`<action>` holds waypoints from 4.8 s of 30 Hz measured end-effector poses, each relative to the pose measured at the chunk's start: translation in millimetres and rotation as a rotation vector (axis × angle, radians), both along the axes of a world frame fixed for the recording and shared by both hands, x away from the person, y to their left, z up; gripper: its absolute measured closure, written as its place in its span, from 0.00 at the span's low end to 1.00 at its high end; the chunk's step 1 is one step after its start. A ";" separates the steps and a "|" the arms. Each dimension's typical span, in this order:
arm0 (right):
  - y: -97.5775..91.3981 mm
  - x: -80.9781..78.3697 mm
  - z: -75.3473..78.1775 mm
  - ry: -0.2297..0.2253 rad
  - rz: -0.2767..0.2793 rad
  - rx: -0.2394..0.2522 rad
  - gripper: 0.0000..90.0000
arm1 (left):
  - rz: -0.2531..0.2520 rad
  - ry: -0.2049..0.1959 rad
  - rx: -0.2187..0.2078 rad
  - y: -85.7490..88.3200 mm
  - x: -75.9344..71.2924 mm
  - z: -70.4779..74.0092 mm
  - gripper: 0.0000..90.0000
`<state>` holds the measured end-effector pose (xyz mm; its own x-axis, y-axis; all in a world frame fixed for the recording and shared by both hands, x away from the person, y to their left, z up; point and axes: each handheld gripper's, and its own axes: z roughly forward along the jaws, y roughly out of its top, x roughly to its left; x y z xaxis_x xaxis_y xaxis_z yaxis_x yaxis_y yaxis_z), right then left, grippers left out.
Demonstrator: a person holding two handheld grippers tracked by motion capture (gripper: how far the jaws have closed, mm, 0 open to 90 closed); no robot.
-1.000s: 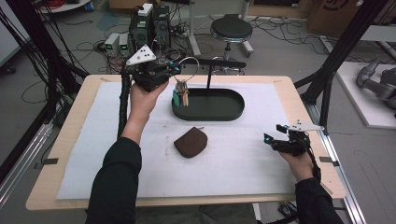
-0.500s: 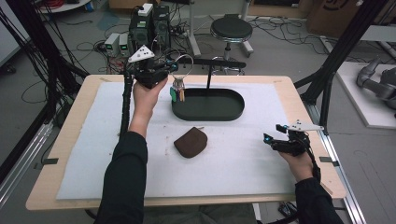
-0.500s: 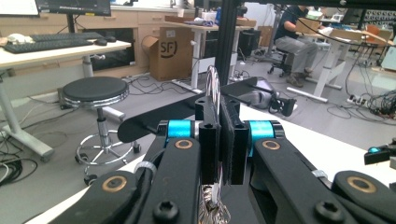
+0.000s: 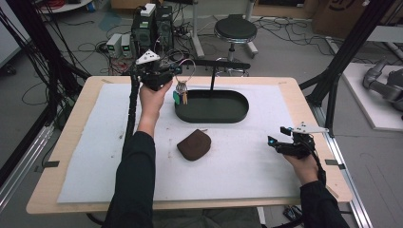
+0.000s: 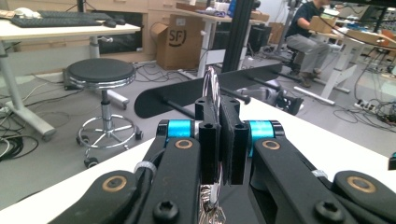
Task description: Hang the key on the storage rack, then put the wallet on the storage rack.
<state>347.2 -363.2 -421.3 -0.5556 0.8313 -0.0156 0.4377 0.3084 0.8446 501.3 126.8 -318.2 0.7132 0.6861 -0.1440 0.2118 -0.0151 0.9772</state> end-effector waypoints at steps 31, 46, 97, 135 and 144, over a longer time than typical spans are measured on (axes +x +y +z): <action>0.4 0.4 -0.4 0.000 0.005 0.004 0.33 | 0.053 0.060 -0.004 -2.4 14.3 -23.4 0.96; 0.4 0.5 -0.5 -0.002 0.007 0.002 0.33 | 0.088 0.053 0.043 -6.7 14.4 -23.6 0.93; -1.6 1.4 -0.9 -0.004 -0.019 -0.001 0.32 | -0.006 -0.021 0.201 67.6 -188.8 -75.0 0.27; -2.7 -0.2 -1.8 -0.002 -0.018 -0.003 0.32 | -0.058 0.268 0.183 14.5 -157.2 -111.6 0.50; -2.4 -0.2 -2.2 -0.001 -0.016 -0.004 0.32 | -0.064 0.385 0.147 8.1 -145.1 -120.7 0.52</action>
<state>347.0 -365.5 -423.5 -0.5420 0.8402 -0.0195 0.4416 0.3044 0.8440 356.2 134.9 -438.9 0.6678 0.6754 -0.3127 0.5558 -0.1730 0.8131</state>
